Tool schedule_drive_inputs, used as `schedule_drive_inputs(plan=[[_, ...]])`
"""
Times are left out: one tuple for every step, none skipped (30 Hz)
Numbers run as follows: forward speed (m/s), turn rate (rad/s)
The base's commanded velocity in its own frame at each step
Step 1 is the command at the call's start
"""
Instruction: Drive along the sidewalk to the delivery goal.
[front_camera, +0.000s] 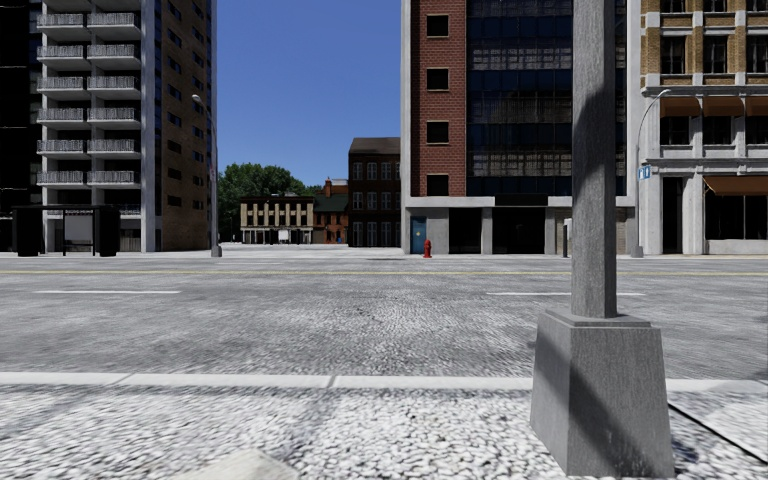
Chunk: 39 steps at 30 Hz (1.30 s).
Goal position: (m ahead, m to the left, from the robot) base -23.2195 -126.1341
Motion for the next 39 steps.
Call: schedule_drive_inputs(plan=[[0.0, 0.0], [0.0, 0.0], [0.0, 0.0], [0.0, 0.0], [0.0, 0.0], [0.0, 0.0], [0.0, 0.0], [0.0, 0.0], [0.0, 0.0], [0.0, 0.0], [0.0, 0.0], [0.0, 0.0], [0.0, 0.0], [0.0, 0.0], [0.0, 0.0], [0.0, 0.0], [0.0, 0.0], [0.0, 0.0], [0.0, 0.0], [0.0, 0.0], [0.0, 0.0], [0.0, 0.0], [0.0, 0.0], [0.0, 0.0], [0.0, 0.0], [0.0, 0.0], [0.0, 0.0], [0.0, 0.0], [0.0, 0.0], [0.0, 0.0], [0.0, 0.17], [0.0, 0.46], [0.0, 0.68], [0.0, 0.8], [0.0, 0.8], [0.0, 0.83], [0.0, 0.84], [0.0, 0.84], [0.0, 0.84]])
